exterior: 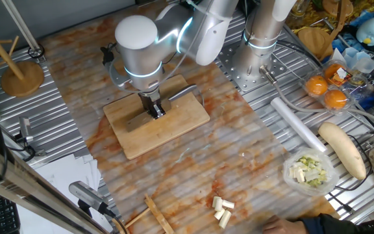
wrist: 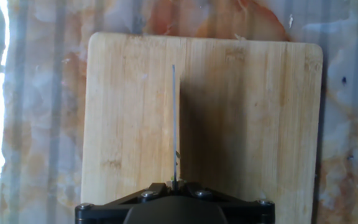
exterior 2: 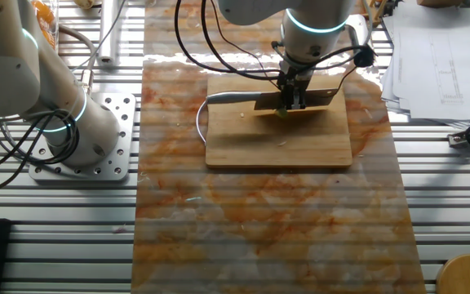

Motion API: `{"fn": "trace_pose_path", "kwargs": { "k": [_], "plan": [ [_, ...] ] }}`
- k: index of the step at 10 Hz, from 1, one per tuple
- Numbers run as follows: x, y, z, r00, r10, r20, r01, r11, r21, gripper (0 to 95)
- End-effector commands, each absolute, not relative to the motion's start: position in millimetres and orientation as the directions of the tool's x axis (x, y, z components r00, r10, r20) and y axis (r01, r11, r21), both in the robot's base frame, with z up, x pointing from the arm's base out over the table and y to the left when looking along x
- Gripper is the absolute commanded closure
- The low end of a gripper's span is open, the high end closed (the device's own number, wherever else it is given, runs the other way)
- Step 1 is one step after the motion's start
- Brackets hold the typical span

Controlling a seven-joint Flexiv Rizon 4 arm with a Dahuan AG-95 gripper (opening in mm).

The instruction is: Chop the scallions

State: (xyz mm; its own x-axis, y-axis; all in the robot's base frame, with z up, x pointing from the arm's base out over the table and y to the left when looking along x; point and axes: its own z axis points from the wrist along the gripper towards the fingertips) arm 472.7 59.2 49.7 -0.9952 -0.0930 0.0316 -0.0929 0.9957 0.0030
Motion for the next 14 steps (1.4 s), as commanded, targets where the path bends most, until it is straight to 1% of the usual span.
{"fn": "trace_pose_path", "kwargs": {
  "k": [1,4,7,10,11,13,14],
  "plan": [
    [470.7,60.3,55.4,-0.995,-0.094,0.034,-0.094,0.996,0.006,95.0],
    [468.3,60.0,60.2,-0.994,-0.102,0.034,-0.102,0.995,0.003,95.0],
    [460.5,45.4,68.9,-0.989,-0.144,0.034,-0.144,0.99,0.004,95.0],
    [459.0,41.6,68.6,-0.987,-0.155,0.033,-0.155,0.988,0.005,95.0],
    [459.2,40.9,66.8,-0.987,-0.16,0.033,-0.16,0.987,0.004,95.0],
    [462.8,37.1,53.4,-0.985,-0.169,0.017,-0.169,0.986,0.001,95.0],
    [469.8,37.4,37.6,-0.986,-0.164,-0.013,-0.164,0.986,0.0,95.0]
  ]
}}
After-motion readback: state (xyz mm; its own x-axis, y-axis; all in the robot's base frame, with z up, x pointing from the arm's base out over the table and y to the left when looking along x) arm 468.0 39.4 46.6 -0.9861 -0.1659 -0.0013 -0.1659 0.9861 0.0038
